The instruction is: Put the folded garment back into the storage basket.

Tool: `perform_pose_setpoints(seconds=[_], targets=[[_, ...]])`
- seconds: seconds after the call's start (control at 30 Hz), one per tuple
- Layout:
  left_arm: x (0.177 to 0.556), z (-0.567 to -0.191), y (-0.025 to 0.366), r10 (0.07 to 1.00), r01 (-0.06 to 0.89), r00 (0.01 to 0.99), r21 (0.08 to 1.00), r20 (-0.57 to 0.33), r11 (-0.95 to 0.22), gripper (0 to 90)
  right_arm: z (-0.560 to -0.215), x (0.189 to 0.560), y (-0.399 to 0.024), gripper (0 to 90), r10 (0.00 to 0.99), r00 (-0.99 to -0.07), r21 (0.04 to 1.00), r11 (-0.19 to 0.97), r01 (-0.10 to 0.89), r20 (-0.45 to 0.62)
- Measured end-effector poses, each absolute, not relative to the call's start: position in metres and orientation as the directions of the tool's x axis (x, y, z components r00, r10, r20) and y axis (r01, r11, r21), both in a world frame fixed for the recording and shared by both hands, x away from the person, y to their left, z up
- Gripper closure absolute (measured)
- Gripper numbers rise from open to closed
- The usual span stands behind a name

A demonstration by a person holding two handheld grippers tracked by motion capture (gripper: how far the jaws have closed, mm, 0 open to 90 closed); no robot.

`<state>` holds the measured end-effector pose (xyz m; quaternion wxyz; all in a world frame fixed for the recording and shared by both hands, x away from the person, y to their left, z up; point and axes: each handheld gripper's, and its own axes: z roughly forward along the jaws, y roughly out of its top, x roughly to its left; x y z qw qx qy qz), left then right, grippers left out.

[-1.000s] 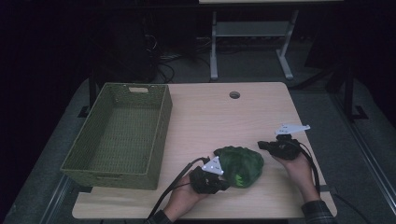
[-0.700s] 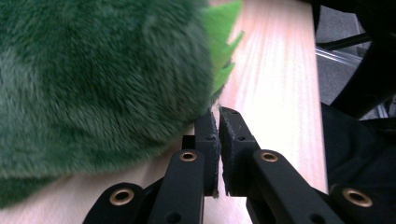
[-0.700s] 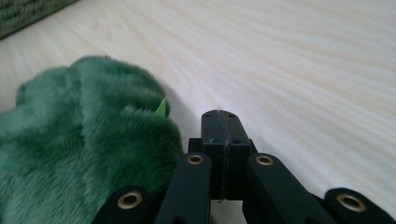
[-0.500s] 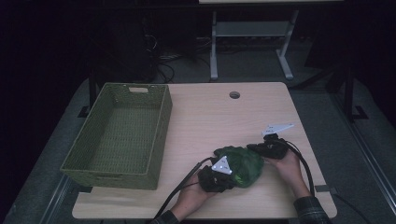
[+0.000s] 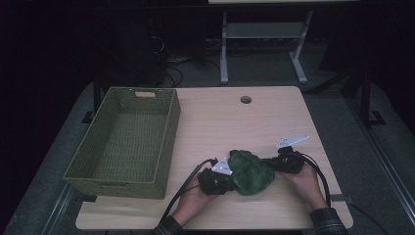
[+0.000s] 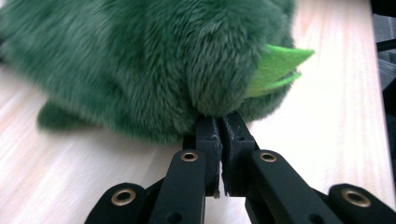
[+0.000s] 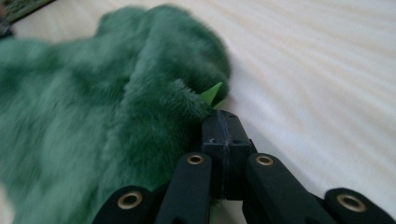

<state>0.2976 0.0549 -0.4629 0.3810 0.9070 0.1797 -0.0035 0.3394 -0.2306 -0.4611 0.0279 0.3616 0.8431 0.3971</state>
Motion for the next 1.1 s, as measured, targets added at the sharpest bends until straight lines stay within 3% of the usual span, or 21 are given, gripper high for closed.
perform_pose_setpoints(seconds=[0.6, 0.87, 1.1], targets=[[0.32, -0.462, 0.087, 0.389, 0.353, 0.915, 0.675, -0.106, -0.648, 87.7, -0.458, 0.303, -0.222, 89.7, 0.605, -0.77, 0.698, 0.462, 0.547, 0.204], [0.317, -0.456, 0.096, 0.377, 0.353, 0.919, 0.676, -0.118, -0.648, 73.7, -0.466, 0.294, -0.252, 62.9, 0.703, -0.699, 0.724, 0.414, 0.552, 0.131], [0.315, -0.449, 0.099, 0.37, 0.355, 0.921, 0.657, -0.123, -0.665, 47.9, -0.479, 0.286, -0.276, 37.0, 0.77, -0.634, 0.735, 0.393, 0.552, 0.065]])
